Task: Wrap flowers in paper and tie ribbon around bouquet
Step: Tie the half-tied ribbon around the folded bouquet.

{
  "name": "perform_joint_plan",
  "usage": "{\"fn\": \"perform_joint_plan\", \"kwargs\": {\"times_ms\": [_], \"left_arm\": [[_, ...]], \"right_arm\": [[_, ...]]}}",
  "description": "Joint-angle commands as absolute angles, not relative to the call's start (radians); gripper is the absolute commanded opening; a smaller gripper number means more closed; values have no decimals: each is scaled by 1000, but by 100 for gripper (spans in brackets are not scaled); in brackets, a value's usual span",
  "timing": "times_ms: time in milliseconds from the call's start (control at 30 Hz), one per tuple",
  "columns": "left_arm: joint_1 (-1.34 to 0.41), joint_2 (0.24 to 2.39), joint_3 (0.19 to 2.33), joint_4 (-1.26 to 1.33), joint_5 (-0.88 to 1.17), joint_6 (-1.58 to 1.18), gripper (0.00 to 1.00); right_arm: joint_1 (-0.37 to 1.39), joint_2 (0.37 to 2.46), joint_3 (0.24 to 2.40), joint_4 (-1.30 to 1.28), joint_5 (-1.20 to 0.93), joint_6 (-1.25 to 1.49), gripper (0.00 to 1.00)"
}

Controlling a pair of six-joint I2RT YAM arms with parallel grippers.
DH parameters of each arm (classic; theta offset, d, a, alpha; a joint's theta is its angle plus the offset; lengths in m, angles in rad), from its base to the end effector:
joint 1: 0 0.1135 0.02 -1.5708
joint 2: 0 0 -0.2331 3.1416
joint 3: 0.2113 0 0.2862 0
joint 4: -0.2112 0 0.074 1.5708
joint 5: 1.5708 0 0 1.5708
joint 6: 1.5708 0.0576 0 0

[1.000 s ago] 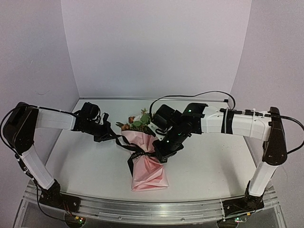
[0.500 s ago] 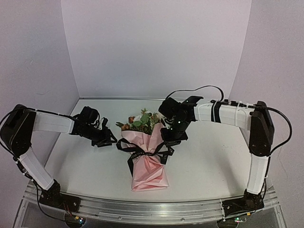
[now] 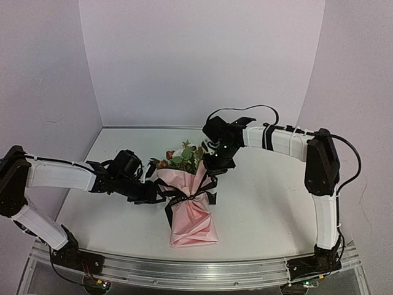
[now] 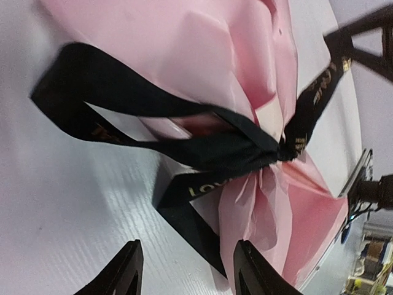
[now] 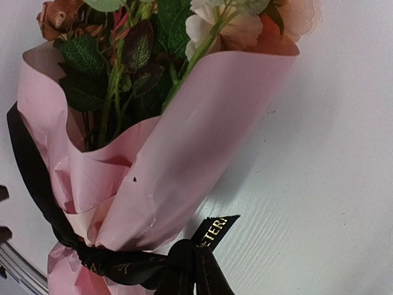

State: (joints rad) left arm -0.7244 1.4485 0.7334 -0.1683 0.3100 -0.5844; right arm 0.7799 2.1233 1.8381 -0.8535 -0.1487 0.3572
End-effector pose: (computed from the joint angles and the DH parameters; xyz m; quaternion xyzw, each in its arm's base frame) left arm 0.2310 -0.2279 0.1071 0.1170 0.9243 -0.3180 0.1757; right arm 0.3371 0.3454 0.1719 -0.2199 0.9490 0.1763 0.1411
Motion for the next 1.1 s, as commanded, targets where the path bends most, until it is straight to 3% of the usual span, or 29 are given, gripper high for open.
{"fn": "perform_joint_plan", "kwargs": {"times_ms": [0, 367, 433, 533, 633, 767, 900, 1000, 1067], "left_arm": [[-811, 1545, 787, -124, 193, -521, 52], [-884, 1761, 928, -110, 44, -415, 53], [-888, 1771, 930, -103, 31, -410, 49], [-896, 1779, 933, -101, 1, -413, 32], [-899, 1757, 931, -134, -76, -441, 1], [-894, 1681, 917, -178, -136, -445, 0], [-879, 1658, 929, -226, -111, -418, 0], [-869, 1641, 938, -252, -80, -399, 0], [-859, 1626, 937, -262, -67, -388, 0]], "right_arm": [[760, 2148, 1878, -832, -154, 318, 4], [758, 2145, 1864, -806, -183, 307, 10], [758, 2142, 1859, -805, -180, 303, 10], [758, 2140, 1855, -805, -165, 297, 15], [751, 2135, 1853, -805, -156, 292, 18], [743, 2123, 1847, -805, -183, 269, 34], [742, 2067, 1785, -775, -223, 246, 58], [744, 1962, 1629, -664, -234, 245, 76], [744, 1873, 1473, -545, -244, 251, 83]]}}
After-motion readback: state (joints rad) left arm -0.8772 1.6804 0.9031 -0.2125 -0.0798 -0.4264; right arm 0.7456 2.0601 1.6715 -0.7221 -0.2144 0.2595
